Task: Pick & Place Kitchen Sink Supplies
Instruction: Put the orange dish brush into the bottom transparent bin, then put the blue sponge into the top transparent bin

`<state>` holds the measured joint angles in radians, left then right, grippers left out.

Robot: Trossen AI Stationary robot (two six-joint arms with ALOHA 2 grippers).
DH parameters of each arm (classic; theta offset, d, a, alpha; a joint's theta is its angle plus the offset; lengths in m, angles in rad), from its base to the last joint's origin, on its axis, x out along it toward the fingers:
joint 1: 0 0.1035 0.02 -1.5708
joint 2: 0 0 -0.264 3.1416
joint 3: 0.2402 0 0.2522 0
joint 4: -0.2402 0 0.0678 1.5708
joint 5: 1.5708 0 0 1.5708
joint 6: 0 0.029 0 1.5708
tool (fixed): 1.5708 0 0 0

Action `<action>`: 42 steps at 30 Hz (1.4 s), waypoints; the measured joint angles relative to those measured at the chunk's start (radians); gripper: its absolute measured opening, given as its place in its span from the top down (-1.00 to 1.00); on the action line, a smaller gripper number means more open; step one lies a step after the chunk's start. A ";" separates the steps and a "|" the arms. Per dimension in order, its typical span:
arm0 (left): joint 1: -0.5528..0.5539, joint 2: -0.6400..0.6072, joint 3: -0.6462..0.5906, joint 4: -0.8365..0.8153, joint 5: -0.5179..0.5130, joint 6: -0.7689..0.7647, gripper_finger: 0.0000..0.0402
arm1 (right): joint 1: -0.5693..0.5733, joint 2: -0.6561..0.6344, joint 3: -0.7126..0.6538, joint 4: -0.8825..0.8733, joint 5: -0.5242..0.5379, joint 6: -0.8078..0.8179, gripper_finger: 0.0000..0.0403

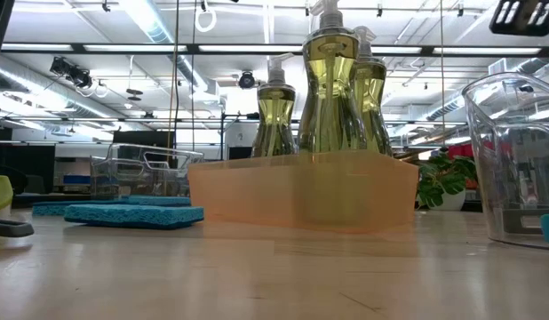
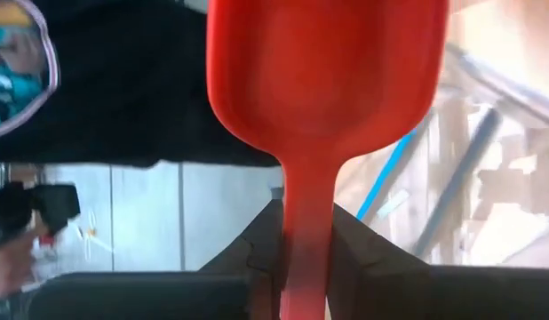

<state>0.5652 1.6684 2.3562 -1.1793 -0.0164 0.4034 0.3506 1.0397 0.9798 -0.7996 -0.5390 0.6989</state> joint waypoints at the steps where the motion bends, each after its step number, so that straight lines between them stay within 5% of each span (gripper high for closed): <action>1: -0.003 0.000 0.000 0.000 0.008 0.000 -0.23 | 0.019 0.014 0.000 0.006 0.000 -0.002 0.74; 14: -0.003 0.000 0.000 0.000 0.056 -0.007 -0.23 | 0.194 0.231 0.000 0.175 0.053 0.027 0.72; 27: -0.003 0.000 0.000 0.000 0.056 0.011 -0.23 | 0.215 0.340 0.000 0.158 0.082 0.096 0.66; 42: -0.003 0.000 0.000 0.000 0.056 0.012 -0.23 | 0.216 0.340 0.000 0.123 0.077 0.235 0.18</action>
<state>0.5625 1.6684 2.3562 -1.1793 0.0391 0.4156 0.5667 1.3796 0.9798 -0.6766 -0.4621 0.9339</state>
